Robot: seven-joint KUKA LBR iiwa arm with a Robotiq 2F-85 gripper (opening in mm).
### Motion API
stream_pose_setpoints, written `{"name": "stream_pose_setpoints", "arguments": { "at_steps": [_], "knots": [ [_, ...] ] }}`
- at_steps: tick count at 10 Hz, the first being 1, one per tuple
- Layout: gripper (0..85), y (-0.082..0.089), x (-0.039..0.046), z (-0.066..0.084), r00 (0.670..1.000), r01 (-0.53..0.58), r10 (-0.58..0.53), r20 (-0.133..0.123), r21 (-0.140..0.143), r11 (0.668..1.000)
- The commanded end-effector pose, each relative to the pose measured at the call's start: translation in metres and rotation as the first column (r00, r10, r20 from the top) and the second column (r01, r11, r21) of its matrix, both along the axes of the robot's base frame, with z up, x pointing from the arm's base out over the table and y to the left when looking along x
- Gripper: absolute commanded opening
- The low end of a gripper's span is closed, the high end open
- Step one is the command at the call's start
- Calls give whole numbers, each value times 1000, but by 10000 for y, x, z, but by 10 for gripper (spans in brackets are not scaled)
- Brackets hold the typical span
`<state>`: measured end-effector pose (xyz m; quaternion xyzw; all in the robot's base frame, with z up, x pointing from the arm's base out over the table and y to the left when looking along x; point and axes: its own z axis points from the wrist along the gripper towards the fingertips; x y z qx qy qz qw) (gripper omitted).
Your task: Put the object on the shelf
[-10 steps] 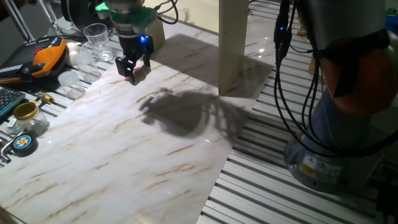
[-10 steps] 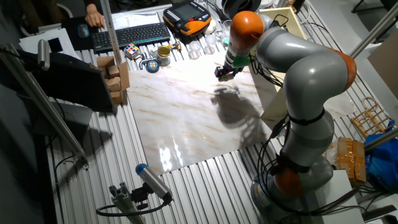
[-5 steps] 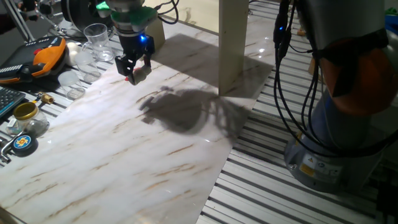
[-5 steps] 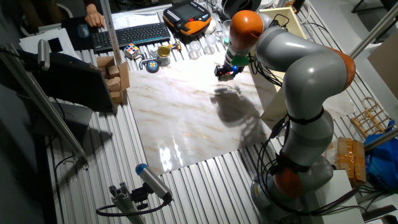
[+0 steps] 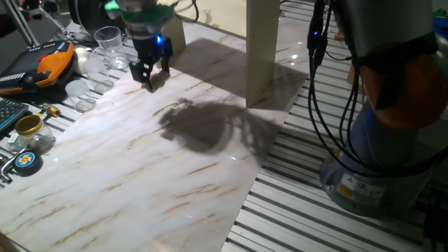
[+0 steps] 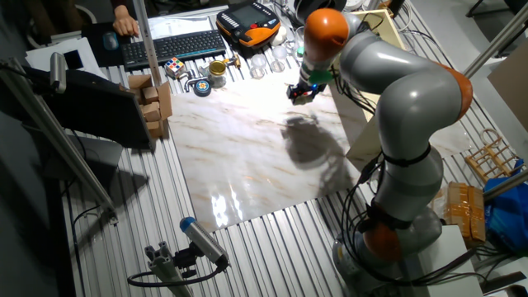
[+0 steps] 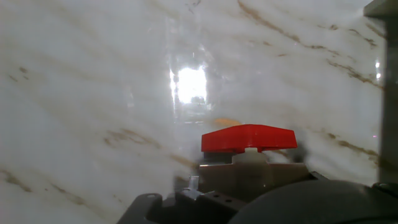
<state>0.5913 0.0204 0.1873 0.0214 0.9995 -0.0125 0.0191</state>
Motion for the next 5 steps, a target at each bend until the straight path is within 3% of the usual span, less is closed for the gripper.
{"name": "stream_pose_setpoints", "arguments": {
  "at_steps": [1, 3, 5],
  "knots": [
    [0, -62, 4, 128, 1000, -13, 13, -4, -2, 1000],
    [0, -186, -8, 257, 999, -39, 39, -11, -7, 999],
    [0, -378, -14, 504, 998, -60, 60, -28, -2, 998]
  ]
}}
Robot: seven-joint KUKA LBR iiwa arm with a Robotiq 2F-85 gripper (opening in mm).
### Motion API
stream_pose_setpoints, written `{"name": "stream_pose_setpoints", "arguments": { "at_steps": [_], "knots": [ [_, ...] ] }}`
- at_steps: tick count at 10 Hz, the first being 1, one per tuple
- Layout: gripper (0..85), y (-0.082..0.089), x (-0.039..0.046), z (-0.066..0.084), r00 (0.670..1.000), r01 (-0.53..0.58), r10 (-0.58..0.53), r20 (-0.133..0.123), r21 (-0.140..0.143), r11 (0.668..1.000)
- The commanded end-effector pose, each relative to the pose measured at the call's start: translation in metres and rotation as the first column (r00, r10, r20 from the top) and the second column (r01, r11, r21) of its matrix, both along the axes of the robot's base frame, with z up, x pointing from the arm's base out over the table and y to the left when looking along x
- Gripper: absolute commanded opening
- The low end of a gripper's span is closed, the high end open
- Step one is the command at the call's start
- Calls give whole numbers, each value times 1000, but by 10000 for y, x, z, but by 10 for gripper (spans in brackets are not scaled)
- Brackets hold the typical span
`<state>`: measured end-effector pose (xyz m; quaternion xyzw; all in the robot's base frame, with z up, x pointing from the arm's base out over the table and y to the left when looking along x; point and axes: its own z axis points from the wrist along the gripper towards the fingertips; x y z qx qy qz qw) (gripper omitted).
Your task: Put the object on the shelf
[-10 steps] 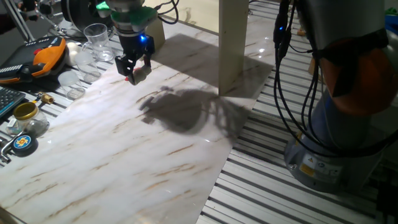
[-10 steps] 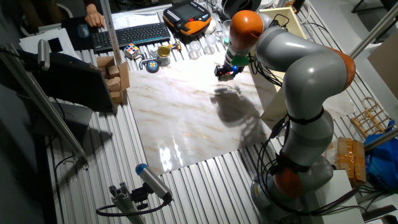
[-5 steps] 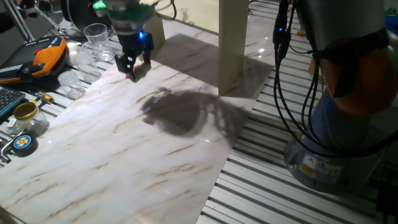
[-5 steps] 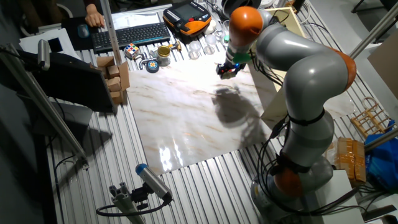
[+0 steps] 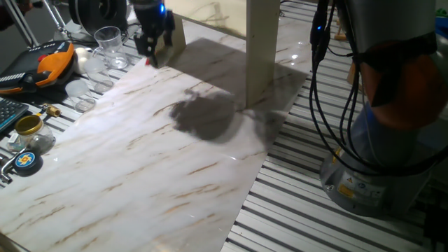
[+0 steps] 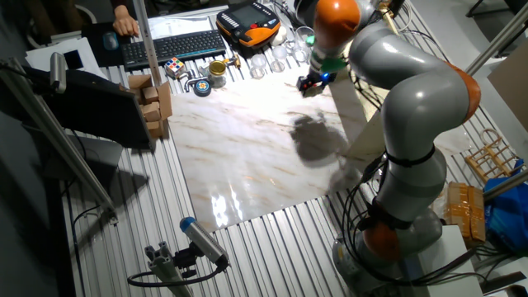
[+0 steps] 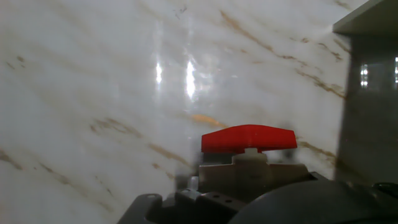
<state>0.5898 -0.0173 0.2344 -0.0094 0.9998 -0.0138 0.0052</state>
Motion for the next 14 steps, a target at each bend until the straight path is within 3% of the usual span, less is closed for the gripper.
{"name": "stream_pose_setpoints", "arguments": {
  "at_steps": [1, 4, 9, 14],
  "knots": [
    [0, -87, -2, 142, 1000, -8, 8, -1, -3, 1000],
    [0, -307, -11, 354, 1000, -5, 5, 2, 20, 1000],
    [0, -507, -57, 658, 999, -39, 39, -2, 10, 999],
    [0, -629, -70, 705, 999, -45, 45, 1, 7, 999]
  ]
}}
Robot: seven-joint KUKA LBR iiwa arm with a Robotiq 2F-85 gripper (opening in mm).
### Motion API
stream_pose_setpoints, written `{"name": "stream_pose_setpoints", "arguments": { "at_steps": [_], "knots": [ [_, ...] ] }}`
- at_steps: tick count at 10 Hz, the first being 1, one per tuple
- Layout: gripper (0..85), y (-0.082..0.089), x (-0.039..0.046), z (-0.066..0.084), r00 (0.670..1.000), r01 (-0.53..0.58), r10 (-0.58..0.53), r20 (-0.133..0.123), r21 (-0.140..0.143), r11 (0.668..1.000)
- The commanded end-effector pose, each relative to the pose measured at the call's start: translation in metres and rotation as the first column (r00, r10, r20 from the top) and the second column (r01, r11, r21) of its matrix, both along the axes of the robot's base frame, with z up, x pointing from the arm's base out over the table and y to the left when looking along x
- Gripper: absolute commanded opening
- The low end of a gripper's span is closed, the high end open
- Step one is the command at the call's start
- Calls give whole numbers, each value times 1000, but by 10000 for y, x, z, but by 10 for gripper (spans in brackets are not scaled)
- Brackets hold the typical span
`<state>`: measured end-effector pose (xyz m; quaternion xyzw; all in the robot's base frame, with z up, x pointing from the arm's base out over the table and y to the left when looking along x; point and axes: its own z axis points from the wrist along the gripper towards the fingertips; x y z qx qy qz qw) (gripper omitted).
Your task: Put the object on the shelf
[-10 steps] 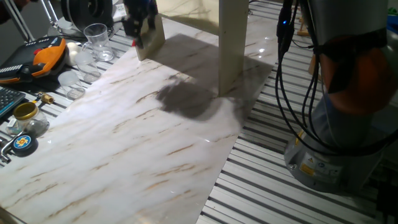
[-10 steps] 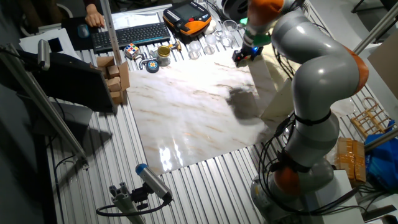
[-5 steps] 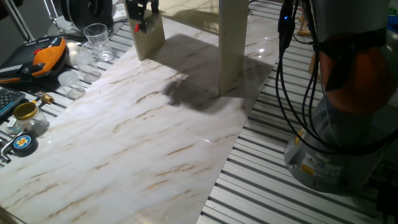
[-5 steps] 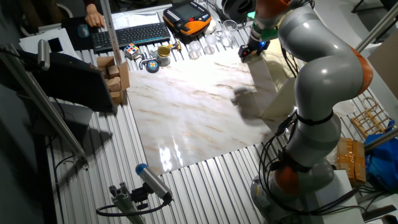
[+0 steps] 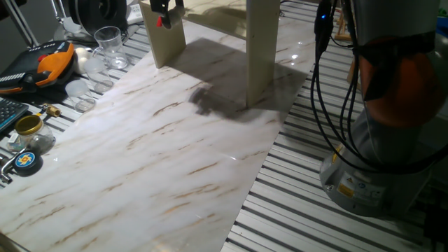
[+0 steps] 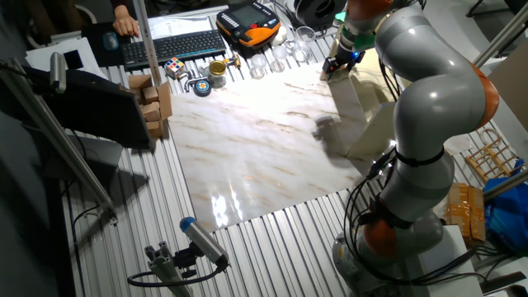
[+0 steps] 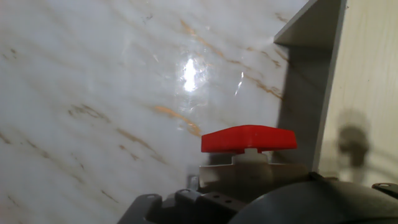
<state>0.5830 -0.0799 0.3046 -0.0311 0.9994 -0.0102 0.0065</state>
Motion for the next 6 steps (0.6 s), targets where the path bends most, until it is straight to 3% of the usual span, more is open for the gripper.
{"name": "stream_pose_setpoints", "arguments": {
  "at_steps": [1, 3, 4, 6],
  "knots": [
    [0, 5, 2, -2, 1000, 0, 0, 2, -3, 1000],
    [0, 5, 2, -2, 1000, 15, -15, 15, -7, 1000],
    [0, 5, 2, -2, 999, 47, -47, 18, 5, 999],
    [0, 5, 2, -2, 993, 113, -112, 35, -13, 994]
  ]
}}
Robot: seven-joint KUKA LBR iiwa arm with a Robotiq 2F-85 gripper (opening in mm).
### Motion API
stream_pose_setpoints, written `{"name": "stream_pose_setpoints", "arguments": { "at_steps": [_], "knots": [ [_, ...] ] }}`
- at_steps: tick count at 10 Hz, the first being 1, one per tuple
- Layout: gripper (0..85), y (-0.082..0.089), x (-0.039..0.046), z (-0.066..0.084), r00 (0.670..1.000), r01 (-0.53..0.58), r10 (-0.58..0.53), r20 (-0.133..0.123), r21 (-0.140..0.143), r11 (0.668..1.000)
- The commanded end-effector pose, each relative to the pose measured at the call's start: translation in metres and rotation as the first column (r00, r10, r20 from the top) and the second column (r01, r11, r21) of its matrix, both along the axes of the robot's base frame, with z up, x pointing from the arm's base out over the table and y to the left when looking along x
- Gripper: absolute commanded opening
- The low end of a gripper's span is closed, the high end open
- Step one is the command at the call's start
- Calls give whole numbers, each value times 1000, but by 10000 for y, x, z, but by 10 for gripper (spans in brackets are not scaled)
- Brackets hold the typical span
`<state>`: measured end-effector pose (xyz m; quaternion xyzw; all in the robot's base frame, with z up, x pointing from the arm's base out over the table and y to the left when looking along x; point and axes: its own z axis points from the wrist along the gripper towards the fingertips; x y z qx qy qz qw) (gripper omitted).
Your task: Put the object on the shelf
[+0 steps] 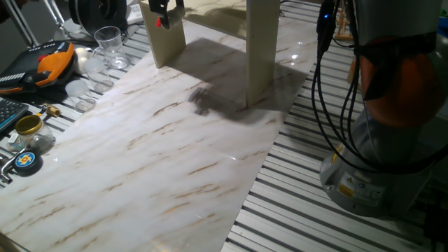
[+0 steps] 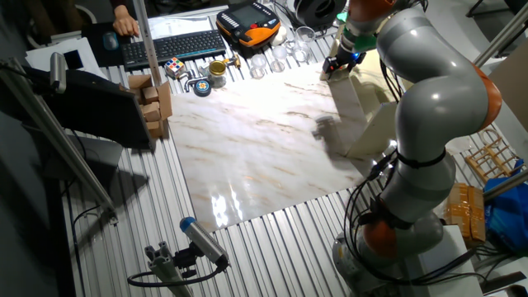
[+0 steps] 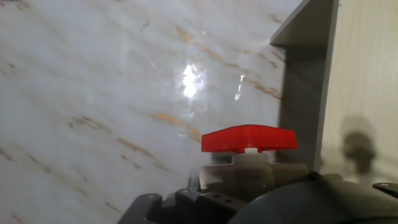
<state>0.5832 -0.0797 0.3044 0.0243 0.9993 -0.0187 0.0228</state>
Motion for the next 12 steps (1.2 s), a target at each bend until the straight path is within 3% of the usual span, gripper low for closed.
{"name": "stream_pose_setpoints", "arguments": {
  "at_steps": [1, 3, 5, 7, 10, 12],
  "knots": [
    [0, 3, 0, 0, 1000, 8, -8, -2, -4, 1000],
    [0, 3, 0, 0, 1000, 6, -5, -24, 42, 999],
    [0, 3, 0, 0, 1000, -6, 6, -21, 9, 1000],
    [0, 3, 0, 0, 999, -27, 28, -27, 14, 1000],
    [0, -216, 50, 161, 997, -69, 69, -28, 24, 997],
    [0, -341, 43, 210, 996, -83, 83, -23, 15, 996]
  ]
}}
